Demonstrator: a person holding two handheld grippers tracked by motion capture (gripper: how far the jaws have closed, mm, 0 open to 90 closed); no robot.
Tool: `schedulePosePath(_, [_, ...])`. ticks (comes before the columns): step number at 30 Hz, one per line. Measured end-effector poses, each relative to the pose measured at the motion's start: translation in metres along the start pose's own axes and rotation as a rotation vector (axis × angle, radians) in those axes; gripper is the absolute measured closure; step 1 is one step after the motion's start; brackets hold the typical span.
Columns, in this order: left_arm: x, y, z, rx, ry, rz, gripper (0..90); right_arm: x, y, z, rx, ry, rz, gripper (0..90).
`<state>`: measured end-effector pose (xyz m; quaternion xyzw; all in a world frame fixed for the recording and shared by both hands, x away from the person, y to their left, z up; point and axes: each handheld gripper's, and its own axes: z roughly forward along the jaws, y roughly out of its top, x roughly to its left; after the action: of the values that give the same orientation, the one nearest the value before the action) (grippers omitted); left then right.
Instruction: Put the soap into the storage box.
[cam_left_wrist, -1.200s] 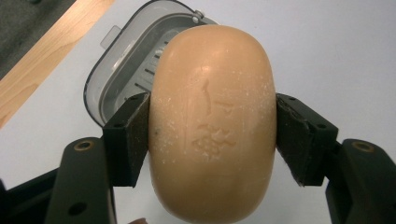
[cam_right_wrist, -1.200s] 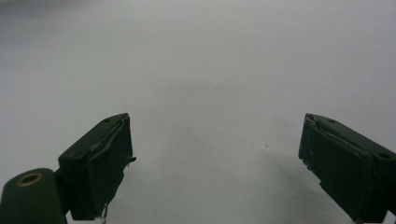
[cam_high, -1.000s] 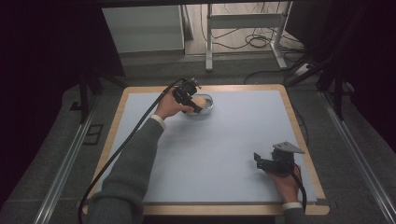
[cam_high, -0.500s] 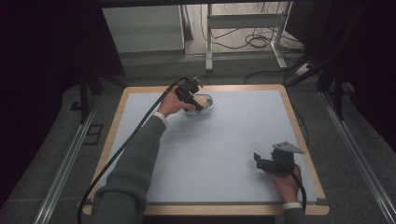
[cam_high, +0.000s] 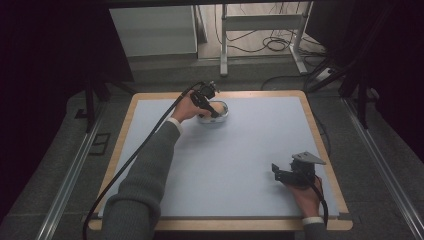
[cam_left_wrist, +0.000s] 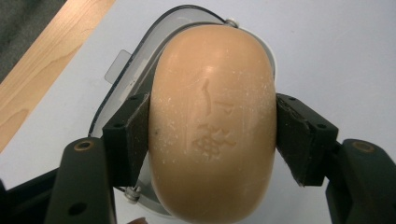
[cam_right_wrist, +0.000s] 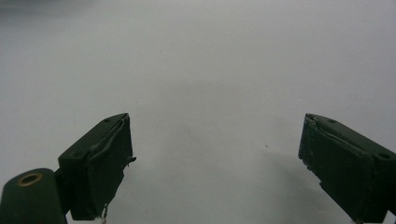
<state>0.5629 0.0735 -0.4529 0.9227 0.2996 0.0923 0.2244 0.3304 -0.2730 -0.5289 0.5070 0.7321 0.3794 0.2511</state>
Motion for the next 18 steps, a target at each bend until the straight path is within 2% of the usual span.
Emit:
schedulePosePath(12, [0.0058,-0.0030,0.0085,0.024,-0.003,0.001,32.3,0.0002,0.0001,0.0003,0.002,-0.004,-0.002,9.7])
schedulePosePath(15, [0.0057,-0.0025,0.0048,-0.018,-0.028,-0.014,31.2,0.0002,0.0000,0.0003,0.003,-0.004,-0.002,9.7])
schedulePosePath(18, [0.0037,-0.0020,0.0020,-0.013,-0.033,-0.003,30.5,0.0003,0.0001,0.0004,0.003,-0.005,-0.004,9.7])
